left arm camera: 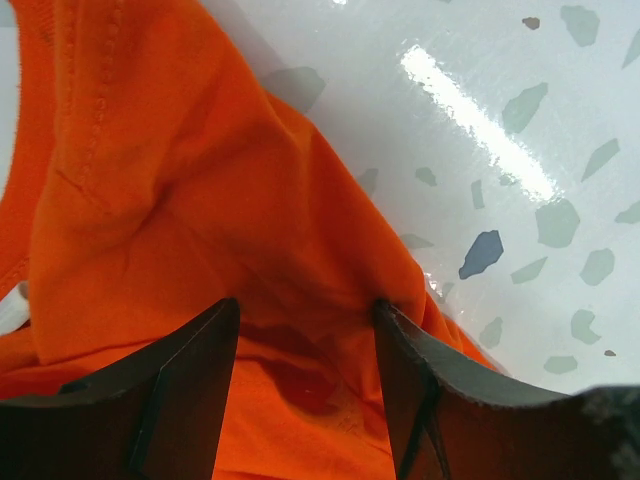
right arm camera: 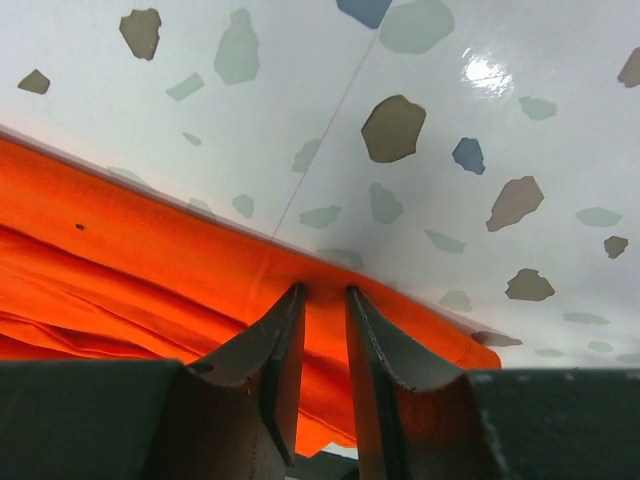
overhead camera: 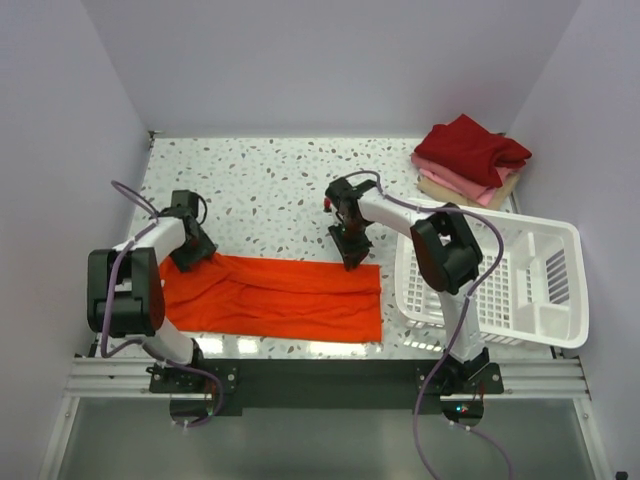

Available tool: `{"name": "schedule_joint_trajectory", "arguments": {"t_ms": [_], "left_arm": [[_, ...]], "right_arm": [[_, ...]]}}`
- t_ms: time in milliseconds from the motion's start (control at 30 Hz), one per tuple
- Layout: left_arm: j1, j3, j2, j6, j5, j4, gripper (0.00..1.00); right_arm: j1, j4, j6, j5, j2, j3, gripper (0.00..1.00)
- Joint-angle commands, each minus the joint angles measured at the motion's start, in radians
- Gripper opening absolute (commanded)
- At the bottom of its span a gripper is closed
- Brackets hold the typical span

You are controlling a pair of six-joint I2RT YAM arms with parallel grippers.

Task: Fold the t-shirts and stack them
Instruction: Fold the tshirt

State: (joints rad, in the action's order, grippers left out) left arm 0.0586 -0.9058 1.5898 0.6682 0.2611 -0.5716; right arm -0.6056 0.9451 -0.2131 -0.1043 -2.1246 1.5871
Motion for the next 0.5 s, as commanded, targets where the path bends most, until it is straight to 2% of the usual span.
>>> {"name": "schedule_joint_trajectory", "arguments": {"t_ms": [0, 233, 467], "left_arm": [[0.006, -0.042, 0.050, -0.027, -0.032, 0.064, 0.61], [-0.006, -0.188, 0.196, -0.077, -0.065, 0.113, 0.59], [-0.039, -0.428, 0.364, -0.104, -0.106, 0.105, 0.58]], "right_arm": [[0.038, -0.037, -0.026, 0.044, -0.075, 0.010, 0.27], [0.147, -0.022, -0.080, 0.123, -0.130, 0.105, 0.27], [0.173, 0.069, -0.097, 0.216, -0.245, 0.353, 0.27]]}}
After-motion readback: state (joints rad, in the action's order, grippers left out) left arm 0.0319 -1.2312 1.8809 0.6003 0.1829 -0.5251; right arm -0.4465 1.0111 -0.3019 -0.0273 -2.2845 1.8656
